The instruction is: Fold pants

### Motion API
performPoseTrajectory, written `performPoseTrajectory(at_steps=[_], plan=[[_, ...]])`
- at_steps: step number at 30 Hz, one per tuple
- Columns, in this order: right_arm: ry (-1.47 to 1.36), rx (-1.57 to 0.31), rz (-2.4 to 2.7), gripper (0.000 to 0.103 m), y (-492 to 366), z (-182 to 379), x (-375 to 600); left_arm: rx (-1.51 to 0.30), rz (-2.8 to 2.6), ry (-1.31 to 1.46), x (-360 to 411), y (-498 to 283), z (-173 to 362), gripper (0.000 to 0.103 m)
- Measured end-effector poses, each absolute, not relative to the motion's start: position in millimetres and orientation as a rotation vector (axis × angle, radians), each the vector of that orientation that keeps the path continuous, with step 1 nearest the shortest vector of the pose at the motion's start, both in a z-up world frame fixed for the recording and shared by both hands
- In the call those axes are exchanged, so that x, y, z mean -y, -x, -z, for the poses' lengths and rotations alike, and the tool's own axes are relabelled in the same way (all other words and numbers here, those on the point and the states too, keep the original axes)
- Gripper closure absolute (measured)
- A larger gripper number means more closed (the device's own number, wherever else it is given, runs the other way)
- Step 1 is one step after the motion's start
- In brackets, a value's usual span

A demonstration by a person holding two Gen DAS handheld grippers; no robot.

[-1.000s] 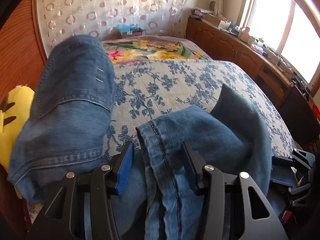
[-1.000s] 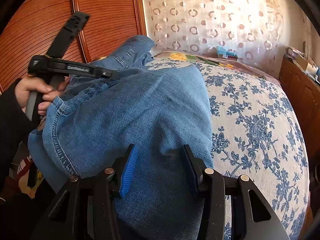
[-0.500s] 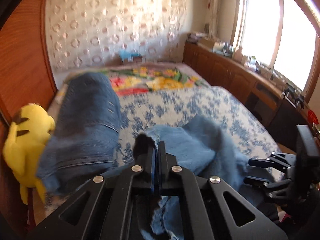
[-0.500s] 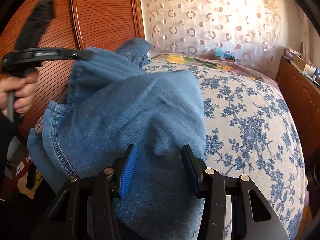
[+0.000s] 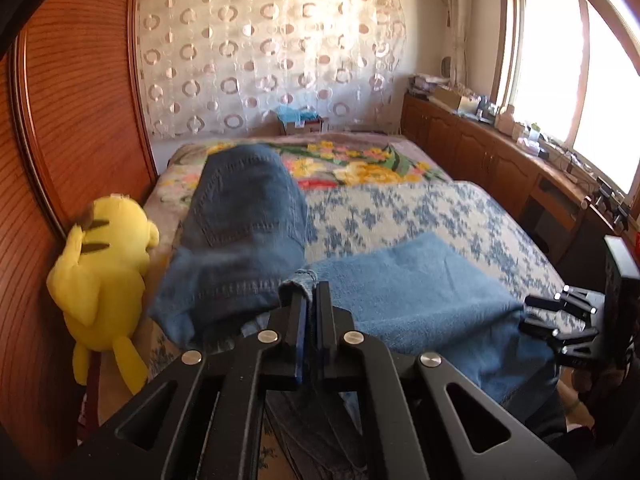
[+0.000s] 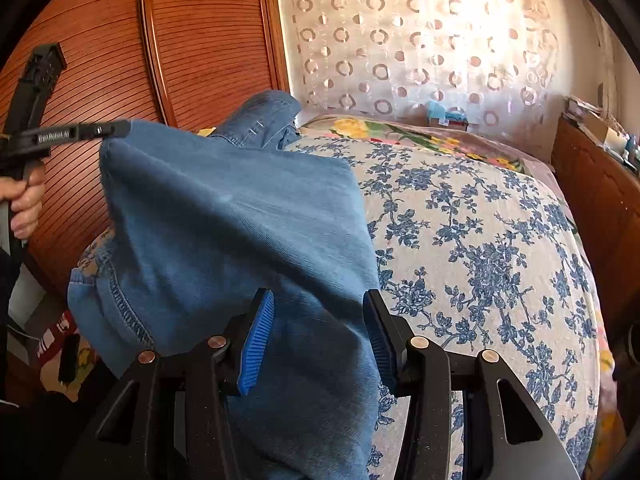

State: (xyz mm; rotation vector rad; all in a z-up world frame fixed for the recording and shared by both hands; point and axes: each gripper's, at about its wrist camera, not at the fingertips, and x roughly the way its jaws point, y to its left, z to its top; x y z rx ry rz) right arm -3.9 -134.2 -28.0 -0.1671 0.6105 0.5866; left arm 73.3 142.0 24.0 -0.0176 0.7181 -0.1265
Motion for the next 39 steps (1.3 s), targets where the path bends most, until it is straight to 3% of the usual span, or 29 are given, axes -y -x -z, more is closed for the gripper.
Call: performPoseTrajectory(at_steps=[3,5,7,15,22,26,34,39], plan=[[0.175,-0.614,-0.588,0.055,5,29,135,-0.740,0.134,0.024,-140,-66,-11,0.081],[0.176,-0.619,-0.587,0.055,7,30,136,-0.754,0.143,0.022,-136,-58,-2,0.061],[0.176,-0.622,-0.586,0.055,8,31,137,-0.769,0.166,0.036,-133,-48,10,0.054],[0.205,-0.621,-0.574,0.055,25,29,147,-0.817,0.213,0.050,-110,-22,44,0.055],[0.211,-0.635,-0.570,0.048,43,28,168,-0.844,0.233,0.011,-94,-14,58,0.073],[0.217,-0.650,-0.571,0.047,50,28,174,-0.845,0.237,0.016,-96,-10,61,0.095],[0.210,-0.664,-0.588,0.047,55,28,175,-0.721,0.213,0.021,-102,34,9,0.096],[0.178,-0.671,-0.605,0.047,59,27,179,-0.749,0.160,-0.013,-115,50,2,0.096]])
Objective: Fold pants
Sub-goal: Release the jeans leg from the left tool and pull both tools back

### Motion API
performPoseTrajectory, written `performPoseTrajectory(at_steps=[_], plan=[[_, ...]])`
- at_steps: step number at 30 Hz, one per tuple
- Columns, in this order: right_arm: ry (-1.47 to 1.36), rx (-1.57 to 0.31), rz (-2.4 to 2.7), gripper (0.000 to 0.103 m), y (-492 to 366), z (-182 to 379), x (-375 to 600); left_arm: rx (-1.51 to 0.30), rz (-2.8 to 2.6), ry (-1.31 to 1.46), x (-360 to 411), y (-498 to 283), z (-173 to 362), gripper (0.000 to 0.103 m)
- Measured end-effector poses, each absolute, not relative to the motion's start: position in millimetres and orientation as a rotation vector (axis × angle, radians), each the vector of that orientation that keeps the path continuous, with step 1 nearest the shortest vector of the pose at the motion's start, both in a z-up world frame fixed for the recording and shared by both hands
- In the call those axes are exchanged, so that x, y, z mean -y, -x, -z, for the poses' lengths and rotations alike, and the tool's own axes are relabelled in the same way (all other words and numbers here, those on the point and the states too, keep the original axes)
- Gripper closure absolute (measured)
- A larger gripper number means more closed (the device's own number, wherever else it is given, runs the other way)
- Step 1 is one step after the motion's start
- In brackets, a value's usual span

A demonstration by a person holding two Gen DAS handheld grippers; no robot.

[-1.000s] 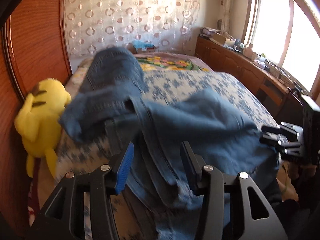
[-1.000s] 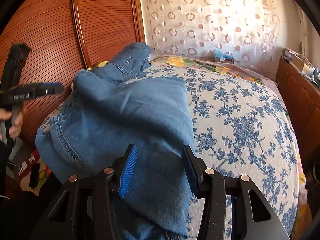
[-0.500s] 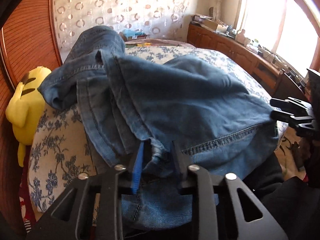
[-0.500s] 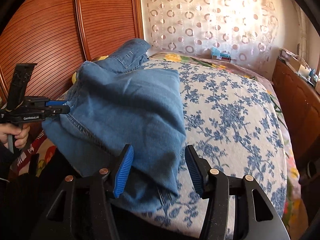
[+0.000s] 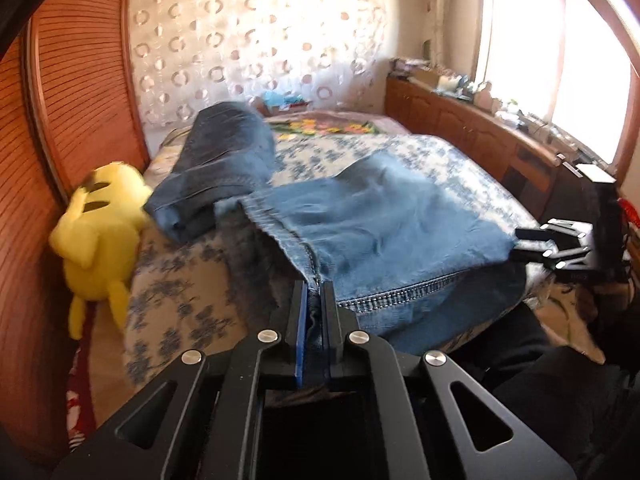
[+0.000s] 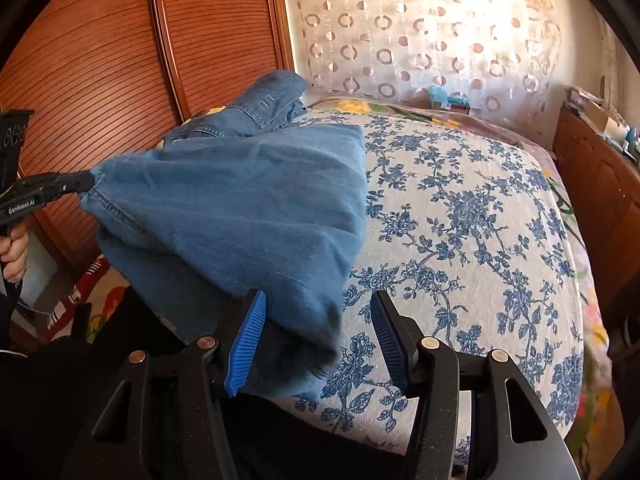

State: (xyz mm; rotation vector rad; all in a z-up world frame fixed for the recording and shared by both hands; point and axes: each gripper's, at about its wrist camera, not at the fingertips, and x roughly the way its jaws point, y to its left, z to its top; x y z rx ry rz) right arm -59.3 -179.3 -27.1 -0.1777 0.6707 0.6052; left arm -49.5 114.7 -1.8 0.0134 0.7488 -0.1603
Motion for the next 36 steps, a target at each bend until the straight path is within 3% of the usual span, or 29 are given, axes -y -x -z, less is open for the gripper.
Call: performPoseTrajectory(at_steps=[9,12,13,17,36], plan=[[0.159,-0.640,-0.574,0.047,61,18,183,-0.830,0.161,0.020,-121,42,30,0.091],[0.143,-0.625,-0.562,0.047,57,15,180,-0.799,0.143,0.023,-123,41,23,0.067],[0.137,-0.621,-0.559,0.047,55,14,179,-0.789,0.138,0.027,-124,40,21,0.053],[0.131,-0.615,-0.558,0.047,44,14,170,-0.759,0.123,0.052,-131,31,17,0.038],[0.149,-0.739,-0.539,0.047,39,60,148,-0.763,0.092,0.050,-127,-5,34,0.038]])
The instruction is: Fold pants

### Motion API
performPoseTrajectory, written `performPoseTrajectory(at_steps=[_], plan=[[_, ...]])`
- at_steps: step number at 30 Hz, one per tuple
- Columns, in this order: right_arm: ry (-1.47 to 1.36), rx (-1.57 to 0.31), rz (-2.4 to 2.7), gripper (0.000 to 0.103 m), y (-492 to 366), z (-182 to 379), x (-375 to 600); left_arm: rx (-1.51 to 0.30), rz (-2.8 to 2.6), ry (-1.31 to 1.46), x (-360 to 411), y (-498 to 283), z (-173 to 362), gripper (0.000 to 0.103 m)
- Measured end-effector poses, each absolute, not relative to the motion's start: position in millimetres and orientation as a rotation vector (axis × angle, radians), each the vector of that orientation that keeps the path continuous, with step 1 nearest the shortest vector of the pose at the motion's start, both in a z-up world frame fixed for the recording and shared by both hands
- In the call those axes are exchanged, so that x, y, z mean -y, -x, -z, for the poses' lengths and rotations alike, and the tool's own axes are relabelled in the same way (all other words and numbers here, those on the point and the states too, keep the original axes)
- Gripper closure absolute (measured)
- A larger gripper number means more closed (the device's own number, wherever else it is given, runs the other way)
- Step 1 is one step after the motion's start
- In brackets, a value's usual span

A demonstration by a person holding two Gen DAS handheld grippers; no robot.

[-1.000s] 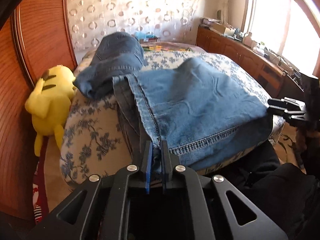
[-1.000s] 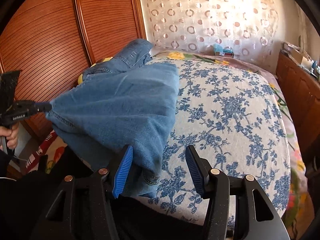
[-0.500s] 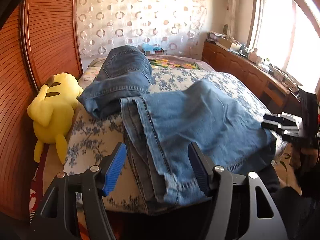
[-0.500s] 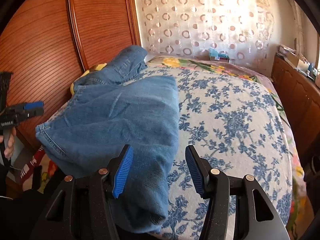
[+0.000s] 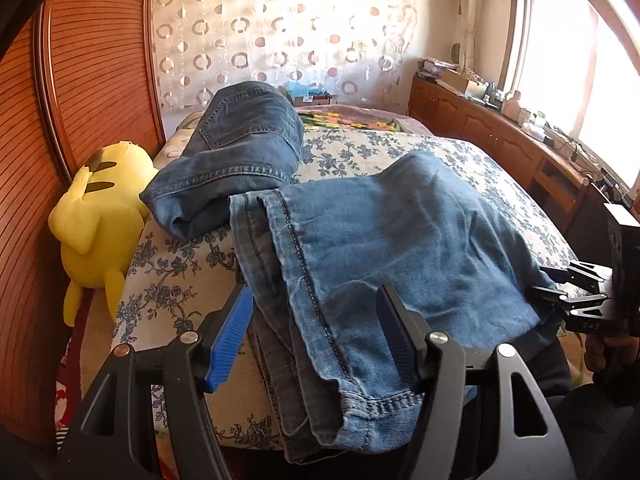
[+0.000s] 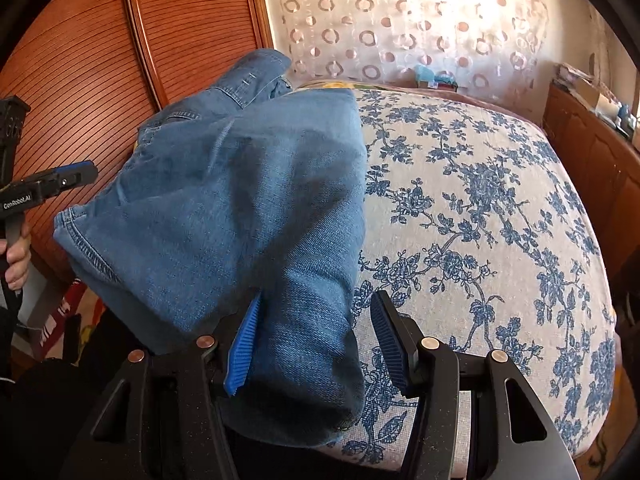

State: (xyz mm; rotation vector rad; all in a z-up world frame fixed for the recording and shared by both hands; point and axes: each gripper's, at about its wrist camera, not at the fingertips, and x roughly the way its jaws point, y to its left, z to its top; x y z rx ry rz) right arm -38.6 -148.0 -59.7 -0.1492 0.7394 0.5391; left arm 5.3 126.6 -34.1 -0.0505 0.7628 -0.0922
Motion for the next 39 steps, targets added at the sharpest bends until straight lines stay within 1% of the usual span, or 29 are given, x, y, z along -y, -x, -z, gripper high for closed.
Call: performPoseTrajectory(at_steps=[4,8,14,17,21,26,29,39], plan=[[0.162,-0.731,-0.554,0.047,36,55,149,-0.777,0.080,0.061,-132,-10,41,0.038],[0.161,-0.698,-0.569,0.047,25,40,155,-0.779,0.070,0.071,-140,-17,45,0.038],[0.173,-0.639,-0.602,0.046,-15,17,148,-0.782,0.077,0.111,-152,-44,49,0.036],[0.163,-0.662,-0.631,0.046,-48,17,138,-0.801,0.077,0.118,-153,-59,54,0.036],[0.189,-0.719,-0.583,0.046,-75,32,130,-0.808,0.063,0.125,-151,-64,56,0.036],[0.157,-0.754,-0.572,0.046,-59,39,139,-0.778,0.092,0.115,-142,-54,48,0.036],[0.150,-0.770,-0.562,0.046,-34,46,149,-0.762,0.107,0.107,-133,-44,44,0.036],[0.066,-0.824,-0.579,0.046,20,37,172,-0.738,0.178,0.081,-92,-6,29,0.036]])
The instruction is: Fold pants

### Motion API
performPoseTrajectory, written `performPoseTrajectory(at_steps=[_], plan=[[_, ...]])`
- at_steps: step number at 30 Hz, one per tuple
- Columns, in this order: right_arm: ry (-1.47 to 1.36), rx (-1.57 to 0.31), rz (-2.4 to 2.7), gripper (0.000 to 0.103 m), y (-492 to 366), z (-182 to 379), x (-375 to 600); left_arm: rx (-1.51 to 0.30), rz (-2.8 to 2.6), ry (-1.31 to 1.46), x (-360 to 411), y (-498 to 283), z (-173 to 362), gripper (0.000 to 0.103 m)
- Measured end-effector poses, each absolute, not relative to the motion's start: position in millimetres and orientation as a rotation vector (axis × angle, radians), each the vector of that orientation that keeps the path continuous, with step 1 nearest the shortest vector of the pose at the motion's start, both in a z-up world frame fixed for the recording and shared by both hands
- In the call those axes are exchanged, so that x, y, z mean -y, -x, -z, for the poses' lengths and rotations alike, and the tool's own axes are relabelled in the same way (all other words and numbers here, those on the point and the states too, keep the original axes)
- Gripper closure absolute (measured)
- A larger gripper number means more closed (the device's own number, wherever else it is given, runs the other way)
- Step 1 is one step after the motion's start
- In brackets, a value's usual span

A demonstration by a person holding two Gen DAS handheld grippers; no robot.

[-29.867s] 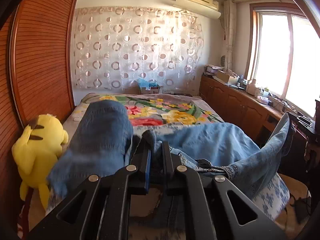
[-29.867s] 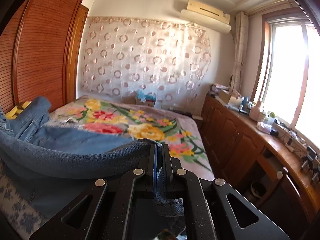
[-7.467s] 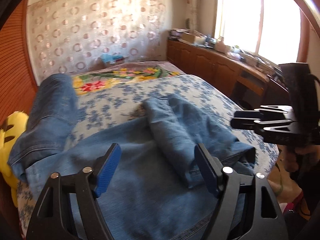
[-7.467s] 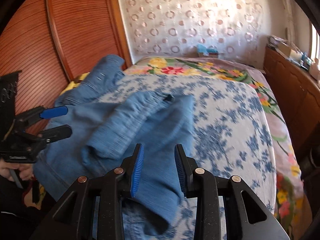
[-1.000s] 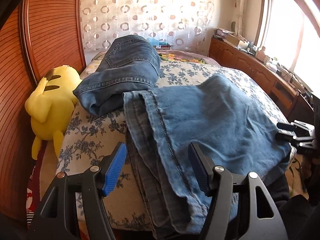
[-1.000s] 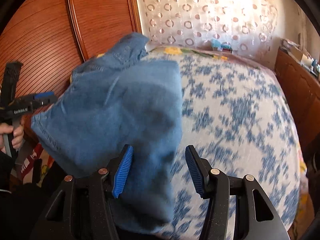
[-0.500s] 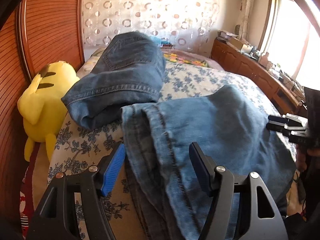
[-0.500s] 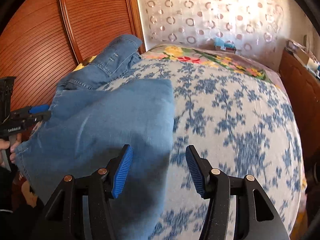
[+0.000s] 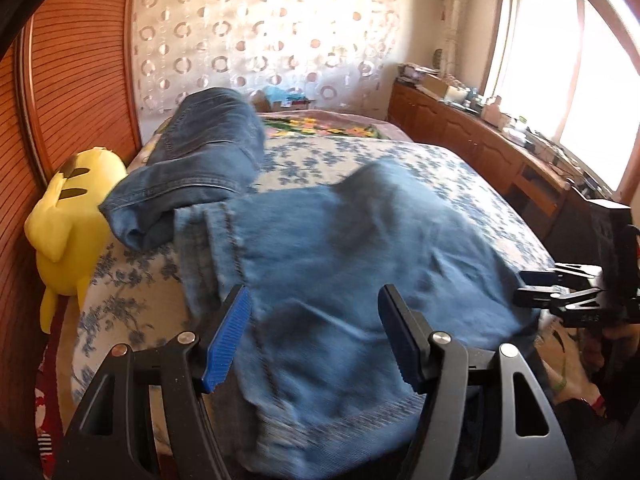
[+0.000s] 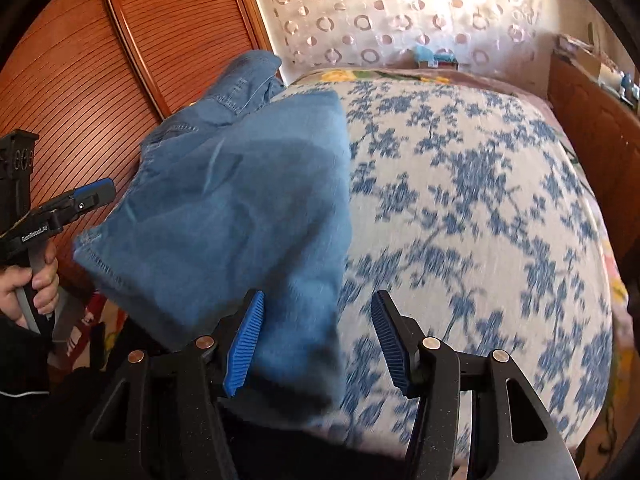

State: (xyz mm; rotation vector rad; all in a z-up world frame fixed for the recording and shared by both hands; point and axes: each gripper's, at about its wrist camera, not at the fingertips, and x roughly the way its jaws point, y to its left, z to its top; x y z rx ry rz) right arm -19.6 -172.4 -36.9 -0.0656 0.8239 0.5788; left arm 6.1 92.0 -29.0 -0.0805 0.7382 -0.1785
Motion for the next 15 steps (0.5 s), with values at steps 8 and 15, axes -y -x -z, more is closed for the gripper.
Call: performPoseTrajectory(at_steps=[8,15], plan=[[0.012,-0.879,-0.621,0.052,26,57,174,-0.800,0.233,0.063,-50,3,51,0.036],[-0.008,-0.750,-0.656,0.085,37,23,171,-0.826,0.198,0.010,-40,1,68,0.036]])
